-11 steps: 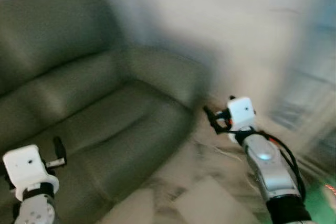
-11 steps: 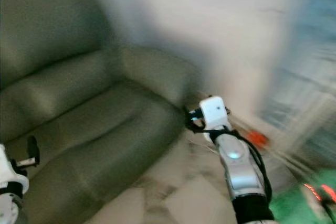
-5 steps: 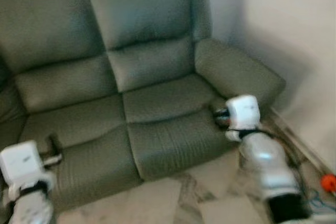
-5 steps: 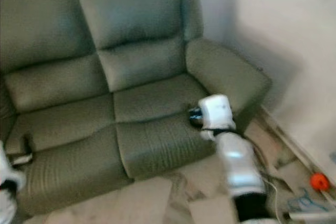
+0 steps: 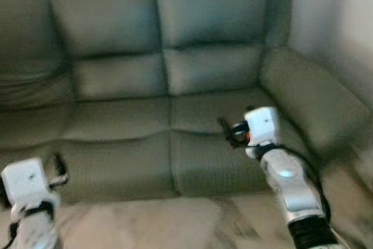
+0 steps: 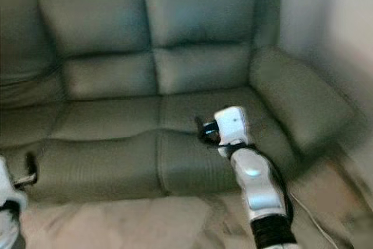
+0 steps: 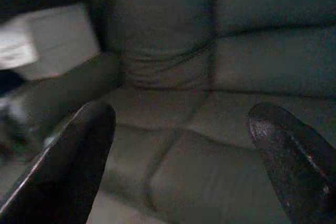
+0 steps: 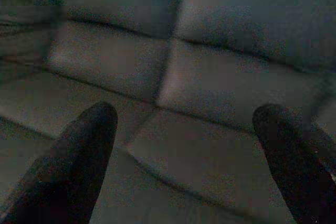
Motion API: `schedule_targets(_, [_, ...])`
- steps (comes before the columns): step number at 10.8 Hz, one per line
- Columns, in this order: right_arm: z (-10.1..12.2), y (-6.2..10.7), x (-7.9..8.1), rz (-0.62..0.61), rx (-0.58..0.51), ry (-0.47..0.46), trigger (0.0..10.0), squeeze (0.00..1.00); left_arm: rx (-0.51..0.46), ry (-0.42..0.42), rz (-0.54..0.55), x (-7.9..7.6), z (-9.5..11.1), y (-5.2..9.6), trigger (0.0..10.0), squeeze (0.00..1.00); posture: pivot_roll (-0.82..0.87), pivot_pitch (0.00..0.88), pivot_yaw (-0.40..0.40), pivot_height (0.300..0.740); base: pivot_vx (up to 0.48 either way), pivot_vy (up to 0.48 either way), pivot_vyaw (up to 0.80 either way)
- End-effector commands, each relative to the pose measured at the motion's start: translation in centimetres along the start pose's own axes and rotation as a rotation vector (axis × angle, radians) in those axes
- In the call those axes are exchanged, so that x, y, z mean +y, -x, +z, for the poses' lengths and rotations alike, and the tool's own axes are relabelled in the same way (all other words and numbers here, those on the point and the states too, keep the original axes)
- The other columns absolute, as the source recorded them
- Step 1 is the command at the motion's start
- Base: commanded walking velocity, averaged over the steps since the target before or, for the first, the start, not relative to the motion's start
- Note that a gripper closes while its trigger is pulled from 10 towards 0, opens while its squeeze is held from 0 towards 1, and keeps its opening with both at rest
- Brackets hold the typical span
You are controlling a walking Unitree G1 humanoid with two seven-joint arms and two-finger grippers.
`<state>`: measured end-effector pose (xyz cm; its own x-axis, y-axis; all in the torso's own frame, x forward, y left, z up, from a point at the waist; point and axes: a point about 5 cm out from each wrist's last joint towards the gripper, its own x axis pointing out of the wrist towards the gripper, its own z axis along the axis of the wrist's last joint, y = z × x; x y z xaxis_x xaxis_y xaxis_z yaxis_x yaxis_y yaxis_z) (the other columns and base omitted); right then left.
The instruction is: Move the pillow to the sofa
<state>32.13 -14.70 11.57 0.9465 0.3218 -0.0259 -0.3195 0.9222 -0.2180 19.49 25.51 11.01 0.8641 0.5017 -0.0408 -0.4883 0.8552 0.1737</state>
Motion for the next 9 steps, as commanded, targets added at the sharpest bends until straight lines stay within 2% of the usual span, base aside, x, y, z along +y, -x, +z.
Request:
schedule_targets(1, [0.1, 0.2, -0.5, -0.006, -0.002, 0.002, 10.0, 0.00, 0.031, -0.017, 0.020, 0.5, -0.7, 0.3, 10.0, 0.00, -0.15, 0.065, 0.050, 0.740, 0.000, 0.000, 0.80])
schedule_targets(9, [0.5, -0.3, 0.0, 0.029, -0.024, 0.013, 10.0, 0.00, 0.067, -0.018, 0.061, 1.1, -1.7, 0.4, 10.0, 0.00, -0.14, 0.052, 0.051, 0.740, 0.000, 0.000, 0.80])
